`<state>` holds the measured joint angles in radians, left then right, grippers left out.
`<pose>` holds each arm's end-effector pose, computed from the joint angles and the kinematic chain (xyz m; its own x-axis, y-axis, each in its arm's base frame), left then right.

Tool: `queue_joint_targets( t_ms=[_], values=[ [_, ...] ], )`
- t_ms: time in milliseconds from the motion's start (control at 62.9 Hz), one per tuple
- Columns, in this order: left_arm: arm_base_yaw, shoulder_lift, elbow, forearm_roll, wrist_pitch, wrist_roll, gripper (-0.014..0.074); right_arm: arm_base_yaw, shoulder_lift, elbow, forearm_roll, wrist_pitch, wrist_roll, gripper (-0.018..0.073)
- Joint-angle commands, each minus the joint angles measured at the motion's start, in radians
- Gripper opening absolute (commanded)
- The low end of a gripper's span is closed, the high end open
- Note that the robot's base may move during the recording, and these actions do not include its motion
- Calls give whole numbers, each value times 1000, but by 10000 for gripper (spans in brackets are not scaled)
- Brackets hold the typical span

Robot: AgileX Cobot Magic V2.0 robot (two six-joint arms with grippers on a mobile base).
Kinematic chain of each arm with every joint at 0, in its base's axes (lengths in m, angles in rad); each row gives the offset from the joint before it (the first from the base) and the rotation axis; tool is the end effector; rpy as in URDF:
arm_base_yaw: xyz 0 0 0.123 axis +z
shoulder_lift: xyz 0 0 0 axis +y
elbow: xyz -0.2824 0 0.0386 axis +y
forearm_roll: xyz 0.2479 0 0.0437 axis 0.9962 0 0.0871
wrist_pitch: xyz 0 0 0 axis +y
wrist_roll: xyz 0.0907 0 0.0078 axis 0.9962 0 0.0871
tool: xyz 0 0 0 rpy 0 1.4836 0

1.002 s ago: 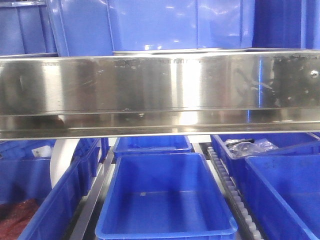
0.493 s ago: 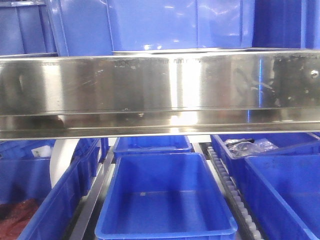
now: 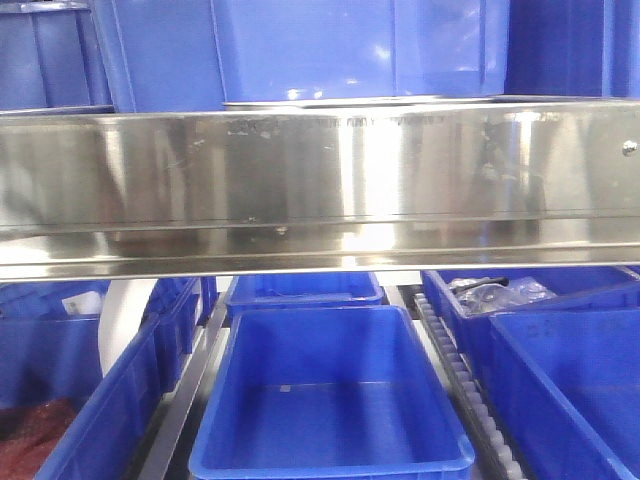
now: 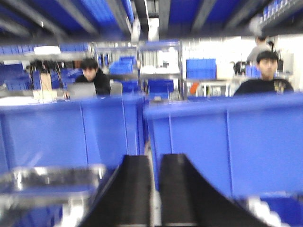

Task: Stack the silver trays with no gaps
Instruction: 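Raise both arms up toward the small silver tray on the upper shelf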

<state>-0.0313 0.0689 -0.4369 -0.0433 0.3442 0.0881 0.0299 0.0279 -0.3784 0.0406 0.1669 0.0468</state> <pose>0.0269 -0.0022 0.3209 0.1131 0.0438 -0.9926 0.0405 0.9980 0.0486 0.0243 0.0013 0.3199 0.2633 0.0946 -0.9600 -0.0595 0.9949 0.0818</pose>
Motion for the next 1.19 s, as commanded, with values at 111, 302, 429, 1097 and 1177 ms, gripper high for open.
queue_joint_targets(
  t_ms=[111, 302, 429, 1097, 1177],
  values=[
    [-31, 228, -222, 7, 38, 5, 439, 2, 161, -163, -11, -41, -9, 594],
    [-136, 428, -365, -67, 103, 113, 455, 3, 335, -237, -6, -39, -9, 622],
    [-280, 560, -463, -162, 146, 241, 455, 39, 446, -339, 35, 20, -9, 622],
    [-571, 1431, -1319, -27, 614, -185, 455, 295, 1283, -1197, 58, 819, 40, 622],
    [-571, 1530, -1434, 65, 721, -263, 455, 285, 1384, -1307, 55, 886, 76, 622]
  ],
)
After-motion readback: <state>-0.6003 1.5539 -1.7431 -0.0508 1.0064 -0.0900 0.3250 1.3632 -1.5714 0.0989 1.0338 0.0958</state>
